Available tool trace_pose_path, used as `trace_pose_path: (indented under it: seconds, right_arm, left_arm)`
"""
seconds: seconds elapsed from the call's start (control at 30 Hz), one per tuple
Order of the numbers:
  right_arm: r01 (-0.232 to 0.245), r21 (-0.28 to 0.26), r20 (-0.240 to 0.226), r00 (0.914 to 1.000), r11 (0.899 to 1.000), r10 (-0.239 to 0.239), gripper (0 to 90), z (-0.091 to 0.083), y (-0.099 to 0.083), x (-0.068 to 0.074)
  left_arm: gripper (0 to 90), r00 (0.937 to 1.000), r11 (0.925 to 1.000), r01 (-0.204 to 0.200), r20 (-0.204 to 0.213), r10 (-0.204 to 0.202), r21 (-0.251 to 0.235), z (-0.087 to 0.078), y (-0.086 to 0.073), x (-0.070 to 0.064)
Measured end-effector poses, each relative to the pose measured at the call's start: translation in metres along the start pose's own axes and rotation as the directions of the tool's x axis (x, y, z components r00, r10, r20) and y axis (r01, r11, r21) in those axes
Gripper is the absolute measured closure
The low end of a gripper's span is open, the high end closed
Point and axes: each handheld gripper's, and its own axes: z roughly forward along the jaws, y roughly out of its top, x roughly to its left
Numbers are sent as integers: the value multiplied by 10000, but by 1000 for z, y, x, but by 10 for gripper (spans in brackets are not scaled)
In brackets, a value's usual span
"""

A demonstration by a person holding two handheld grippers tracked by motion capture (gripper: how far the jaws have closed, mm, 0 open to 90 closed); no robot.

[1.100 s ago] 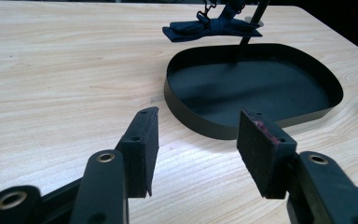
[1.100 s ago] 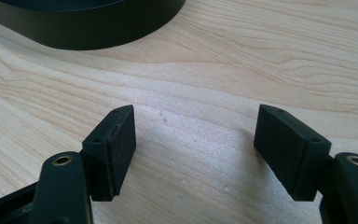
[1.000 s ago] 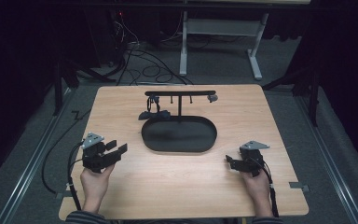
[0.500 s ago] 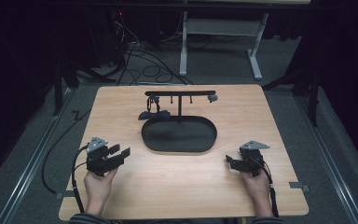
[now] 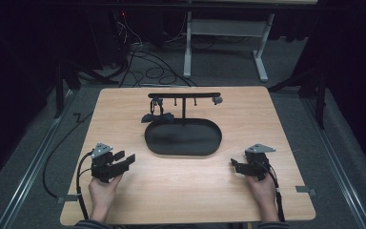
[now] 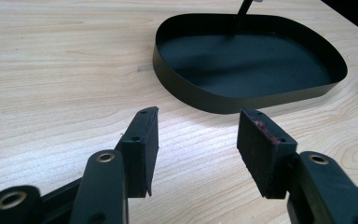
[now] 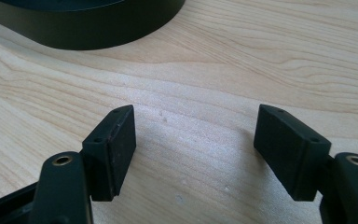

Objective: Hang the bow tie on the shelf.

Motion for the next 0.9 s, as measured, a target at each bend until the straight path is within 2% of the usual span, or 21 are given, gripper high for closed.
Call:
trace_pose_path:
  seconds: [0.4,0.9]
  right_arm:
    - [27,14,3,10000,10000,-27,308,0,0,0]
    - [5,6,-23,10000,10000,-5,307,0,0,0]
  left_arm:
    - [487,10000,9998,-40,72,38,215,8,-6,-1]
    - [484,9996,9983,105,255,-120,571,20,-16,-6]
